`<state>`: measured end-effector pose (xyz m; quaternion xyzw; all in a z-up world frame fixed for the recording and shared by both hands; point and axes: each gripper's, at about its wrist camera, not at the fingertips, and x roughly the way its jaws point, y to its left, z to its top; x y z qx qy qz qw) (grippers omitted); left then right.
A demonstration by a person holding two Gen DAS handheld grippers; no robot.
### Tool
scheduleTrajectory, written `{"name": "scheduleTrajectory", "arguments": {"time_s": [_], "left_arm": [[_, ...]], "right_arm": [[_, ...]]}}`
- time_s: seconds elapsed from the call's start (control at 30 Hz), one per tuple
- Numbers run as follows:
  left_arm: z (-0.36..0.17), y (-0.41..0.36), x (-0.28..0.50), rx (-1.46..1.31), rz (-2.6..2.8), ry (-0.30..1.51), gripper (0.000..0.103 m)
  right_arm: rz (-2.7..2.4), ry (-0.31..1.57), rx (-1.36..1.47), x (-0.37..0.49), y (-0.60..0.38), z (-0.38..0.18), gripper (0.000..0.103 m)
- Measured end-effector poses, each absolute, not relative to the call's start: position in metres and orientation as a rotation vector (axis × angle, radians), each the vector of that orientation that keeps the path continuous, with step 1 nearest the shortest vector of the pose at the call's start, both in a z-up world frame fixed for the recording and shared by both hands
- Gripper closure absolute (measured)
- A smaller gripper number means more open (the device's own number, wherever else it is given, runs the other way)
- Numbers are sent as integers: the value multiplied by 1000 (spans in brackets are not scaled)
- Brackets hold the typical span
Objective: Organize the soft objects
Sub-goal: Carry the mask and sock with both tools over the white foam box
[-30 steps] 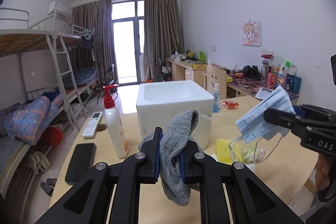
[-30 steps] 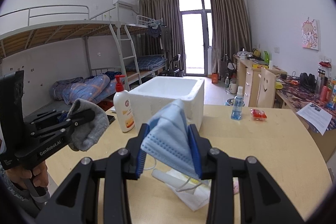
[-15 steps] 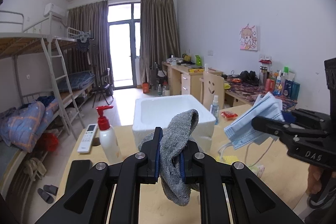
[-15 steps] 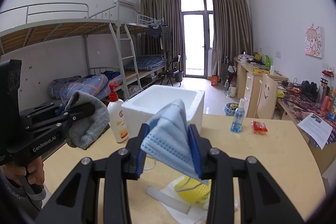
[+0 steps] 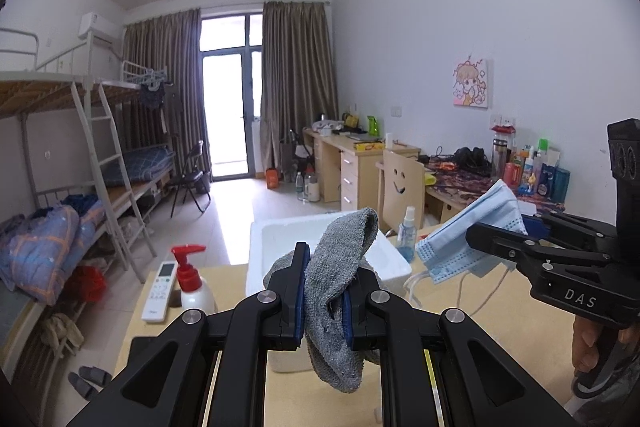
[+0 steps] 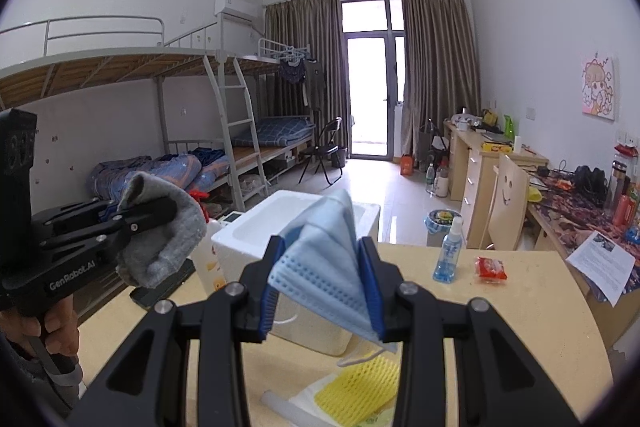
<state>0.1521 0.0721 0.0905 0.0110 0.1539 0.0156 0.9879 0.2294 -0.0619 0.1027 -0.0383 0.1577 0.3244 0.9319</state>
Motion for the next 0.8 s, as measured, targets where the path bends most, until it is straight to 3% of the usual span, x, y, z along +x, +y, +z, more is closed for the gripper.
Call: {"name": "scheduleTrajectory", "arguments": {"time_s": [0.8], "left_arm": [[95, 101, 193, 16, 85, 293, 88]], "right_arm": [[726, 333, -108, 287, -18, 110, 61]]}}
